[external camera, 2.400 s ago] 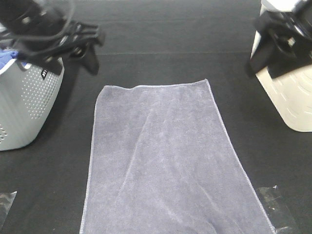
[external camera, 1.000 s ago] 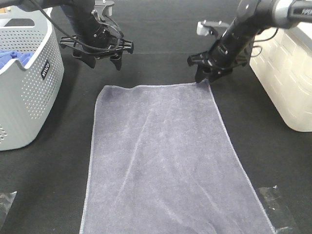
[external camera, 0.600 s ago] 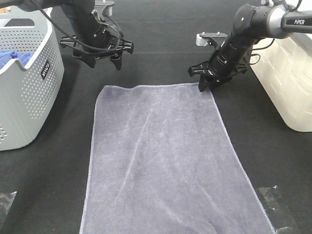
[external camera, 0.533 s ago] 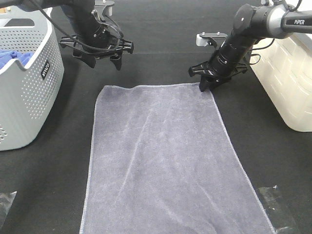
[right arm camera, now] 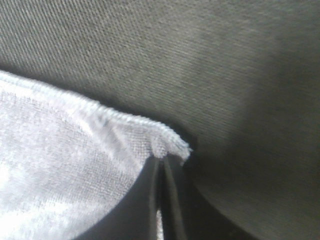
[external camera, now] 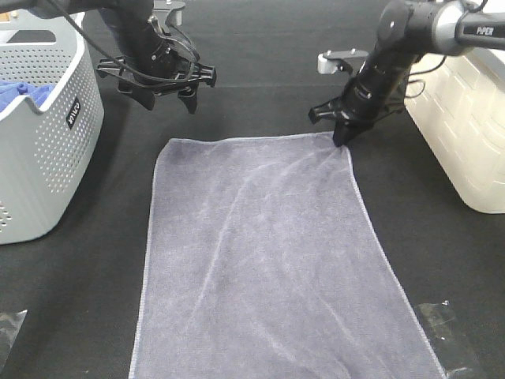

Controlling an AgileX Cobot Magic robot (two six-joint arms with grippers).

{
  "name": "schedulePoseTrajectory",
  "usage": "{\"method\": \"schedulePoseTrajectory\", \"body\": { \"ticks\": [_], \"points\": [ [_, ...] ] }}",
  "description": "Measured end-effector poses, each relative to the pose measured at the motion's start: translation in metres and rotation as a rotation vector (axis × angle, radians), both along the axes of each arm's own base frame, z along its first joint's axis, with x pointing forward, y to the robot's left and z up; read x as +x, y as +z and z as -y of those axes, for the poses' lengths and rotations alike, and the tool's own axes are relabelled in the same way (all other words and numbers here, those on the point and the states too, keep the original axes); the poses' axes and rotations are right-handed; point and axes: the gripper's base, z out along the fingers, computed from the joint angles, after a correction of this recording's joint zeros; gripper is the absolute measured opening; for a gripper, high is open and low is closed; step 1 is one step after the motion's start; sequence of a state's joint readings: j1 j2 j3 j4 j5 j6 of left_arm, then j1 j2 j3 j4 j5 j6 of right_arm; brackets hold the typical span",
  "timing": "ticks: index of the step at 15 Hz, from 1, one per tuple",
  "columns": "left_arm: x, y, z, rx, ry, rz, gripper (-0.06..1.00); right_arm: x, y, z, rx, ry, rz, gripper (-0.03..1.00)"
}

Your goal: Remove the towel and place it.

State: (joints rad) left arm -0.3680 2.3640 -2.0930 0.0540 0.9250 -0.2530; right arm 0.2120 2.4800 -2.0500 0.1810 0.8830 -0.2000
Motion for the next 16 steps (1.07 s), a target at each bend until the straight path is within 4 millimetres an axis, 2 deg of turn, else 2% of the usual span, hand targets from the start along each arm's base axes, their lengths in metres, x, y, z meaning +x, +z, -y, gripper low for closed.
{"method": "schedulePoseTrajectory", "body": {
  "ticks": [3,5,8,12,14,16],
  "points": [
    [0.001,0.000,0.000,-0.003,0.001,0.005,0.66,0.004,0.021,0.008,-0.087,-0.027,0.038,0.00],
    [0.002,-0.003,0.001,-0.008,0.002,0.015,0.66,0.004,0.024,0.011,-0.122,-0.027,0.036,0.00],
    [0.005,-0.026,0.003,-0.019,0.032,-0.021,0.66,0.003,0.024,0.015,-0.159,-0.033,0.029,0.00],
    [0.005,-0.050,0.006,-0.050,0.060,-0.081,0.58,0.003,0.024,0.015,-0.167,-0.035,0.027,0.00],
    [0.006,-0.064,0.006,-0.047,0.075,-0.104,0.58,0.003,0.024,0.015,-0.167,-0.036,0.027,0.00],
    [0.006,-0.069,0.007,-0.050,0.079,-0.113,0.58,0.003,0.024,0.015,-0.167,-0.036,0.027,0.00]
  ]
}}
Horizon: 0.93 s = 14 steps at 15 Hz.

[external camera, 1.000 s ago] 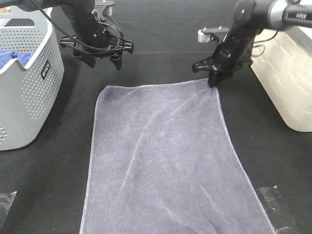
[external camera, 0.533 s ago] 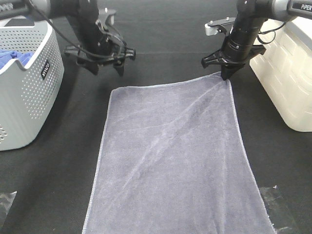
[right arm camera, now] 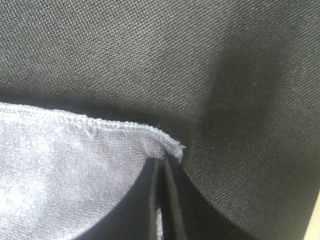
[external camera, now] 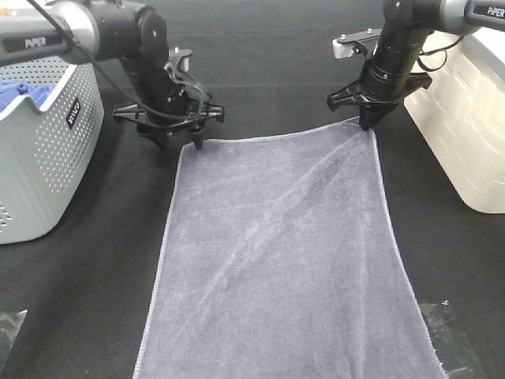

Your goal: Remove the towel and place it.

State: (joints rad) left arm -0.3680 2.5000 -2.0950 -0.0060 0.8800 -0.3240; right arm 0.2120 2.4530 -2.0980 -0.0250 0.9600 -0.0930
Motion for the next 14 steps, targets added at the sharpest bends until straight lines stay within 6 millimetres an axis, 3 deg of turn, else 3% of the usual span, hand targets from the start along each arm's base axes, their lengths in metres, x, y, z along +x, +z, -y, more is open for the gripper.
{"method": "schedulePoseTrajectory", "body": {
  "ticks": [3,7,8,11,14],
  "points": [
    [0.003,-0.010,0.001,-0.008,0.002,0.017,0.54,0.000,0.000,0.000,0.000,0.000,0.000,0.00],
    [0.006,-0.023,0.002,-0.006,0.000,0.030,0.40,0.000,0.000,0.000,-0.002,0.001,-0.001,0.00],
    [0.006,-0.023,0.002,-0.007,0.000,0.031,0.35,0.000,0.000,0.000,-0.002,0.000,-0.002,0.00],
    [0.009,-0.022,0.000,0.007,-0.023,0.064,0.03,0.000,0.000,0.000,-0.002,0.000,-0.002,0.00],
    [0.013,-0.012,0.000,0.034,-0.066,0.138,0.01,0.001,0.003,0.000,0.000,0.000,0.010,0.00]
  ]
}}
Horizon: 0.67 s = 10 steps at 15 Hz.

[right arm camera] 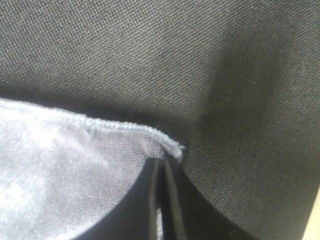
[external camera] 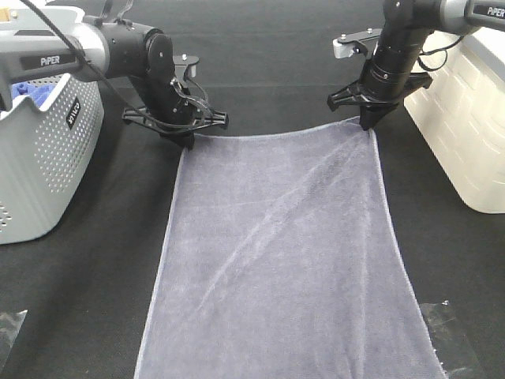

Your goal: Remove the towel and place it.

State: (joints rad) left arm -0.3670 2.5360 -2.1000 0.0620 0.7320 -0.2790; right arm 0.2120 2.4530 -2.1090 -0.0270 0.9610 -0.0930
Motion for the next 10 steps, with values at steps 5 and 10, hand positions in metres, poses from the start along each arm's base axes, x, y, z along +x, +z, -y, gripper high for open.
{"method": "schedulePoseTrajectory", "body": {
  "ticks": [5,10],
  "points": [
    [0.017,0.032,-0.006,0.106,-0.033,0.223,0.01,0.019,0.023,-0.003,0.031,0.006,0.191,0.00],
    [0.037,0.065,-0.012,0.095,-0.033,0.448,0.01,0.034,0.033,-0.005,0.051,0.022,0.386,0.00]
  ]
}}
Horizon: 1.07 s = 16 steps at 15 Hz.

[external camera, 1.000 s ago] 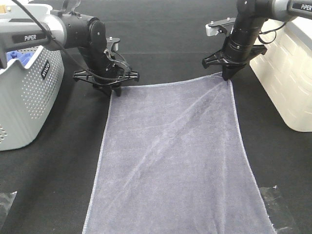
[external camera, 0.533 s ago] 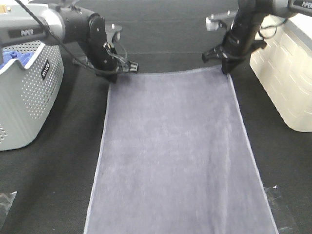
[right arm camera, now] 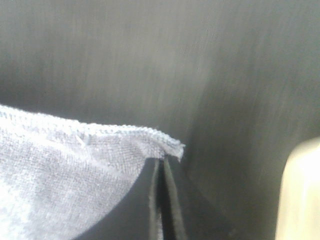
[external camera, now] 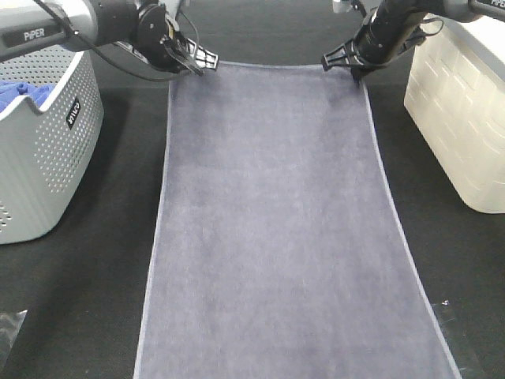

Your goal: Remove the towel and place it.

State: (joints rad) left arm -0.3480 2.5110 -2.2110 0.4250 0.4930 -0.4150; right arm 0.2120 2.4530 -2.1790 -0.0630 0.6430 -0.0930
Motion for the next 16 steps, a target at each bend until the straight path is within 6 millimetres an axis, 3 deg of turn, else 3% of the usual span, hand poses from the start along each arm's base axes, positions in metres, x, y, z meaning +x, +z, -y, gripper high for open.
{"method": "schedulePoseTrajectory", "body": {
  "ticks": [3,8,10,13,14,16],
  "points": [
    [0.013,-0.004,-0.019,-0.047,0.013,0.071,0.01,0.010,0.009,-0.003,0.027,0.011,0.149,0.00],
    [0.028,-0.018,-0.025,-0.114,-0.065,0.236,0.00,0.024,0.018,-0.005,0.055,0.033,0.362,0.00],
    [0.034,-0.026,-0.028,-0.144,-0.092,0.298,0.00,0.030,0.000,-0.007,0.056,0.045,0.403,0.00],
    [0.045,-0.046,-0.034,-0.178,-0.105,0.359,0.00,0.036,-0.043,-0.009,0.057,0.054,0.408,0.00],
    [0.045,-0.046,-0.034,-0.178,-0.105,0.359,0.00,0.036,-0.043,-0.009,0.057,0.054,0.408,0.00],
    [0.047,-0.071,-0.034,-0.182,-0.108,0.340,0.00,0.038,-0.076,-0.010,0.058,0.059,0.396,0.00]
  ]
}}
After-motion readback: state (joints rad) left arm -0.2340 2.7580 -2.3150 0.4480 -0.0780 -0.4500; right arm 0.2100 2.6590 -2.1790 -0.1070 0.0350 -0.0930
